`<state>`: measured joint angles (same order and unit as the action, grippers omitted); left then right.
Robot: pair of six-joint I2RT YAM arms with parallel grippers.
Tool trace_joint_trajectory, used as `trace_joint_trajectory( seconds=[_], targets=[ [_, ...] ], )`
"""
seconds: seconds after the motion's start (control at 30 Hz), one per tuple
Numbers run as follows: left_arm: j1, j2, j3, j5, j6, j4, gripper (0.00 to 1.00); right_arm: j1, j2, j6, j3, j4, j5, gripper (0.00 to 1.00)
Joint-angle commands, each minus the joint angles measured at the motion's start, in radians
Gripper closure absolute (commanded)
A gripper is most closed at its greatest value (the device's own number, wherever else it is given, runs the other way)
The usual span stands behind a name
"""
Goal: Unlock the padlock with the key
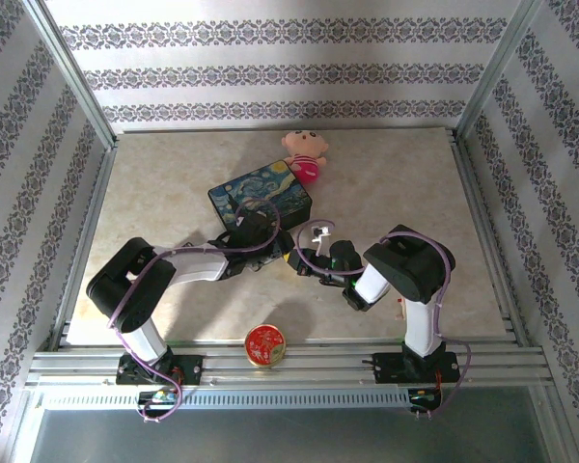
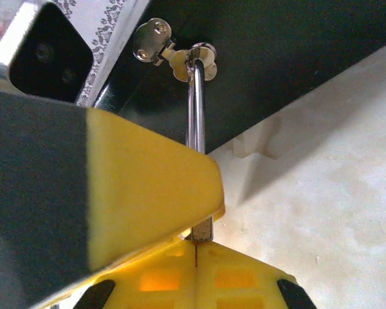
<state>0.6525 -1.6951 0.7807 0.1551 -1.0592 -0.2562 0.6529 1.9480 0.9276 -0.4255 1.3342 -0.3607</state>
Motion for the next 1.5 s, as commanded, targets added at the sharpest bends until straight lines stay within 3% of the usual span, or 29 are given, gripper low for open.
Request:
trace_joint_trajectory(
  seconds=[0.0, 0.73, 1.3, 1.47],
  targets=[
    [-0.006, -0.006, -0.037, -0.016, 0.025, -0.192, 0.42, 0.009, -0.037, 0.015, -0.018, 0.053, 0.002, 0.98],
    [-0.008, -0.016, -0.045, -0.015, 0.040, -0.246, 0.79, 0.006, -0.053, 0.018, 0.004, 0.052, 0.012, 0.87],
    [-0.013, -0.023, -0.052, 0.002, 0.029, -0.295, 0.96, -0.002, -0.080, 0.008, 0.036, 0.051, 0.028, 0.82],
    [-0.014, -0.031, -0.057, 0.021, 0.008, -0.324, 0.93, -0.007, -0.079, 0.007, 0.037, 0.051, 0.031, 0.80]
  ],
)
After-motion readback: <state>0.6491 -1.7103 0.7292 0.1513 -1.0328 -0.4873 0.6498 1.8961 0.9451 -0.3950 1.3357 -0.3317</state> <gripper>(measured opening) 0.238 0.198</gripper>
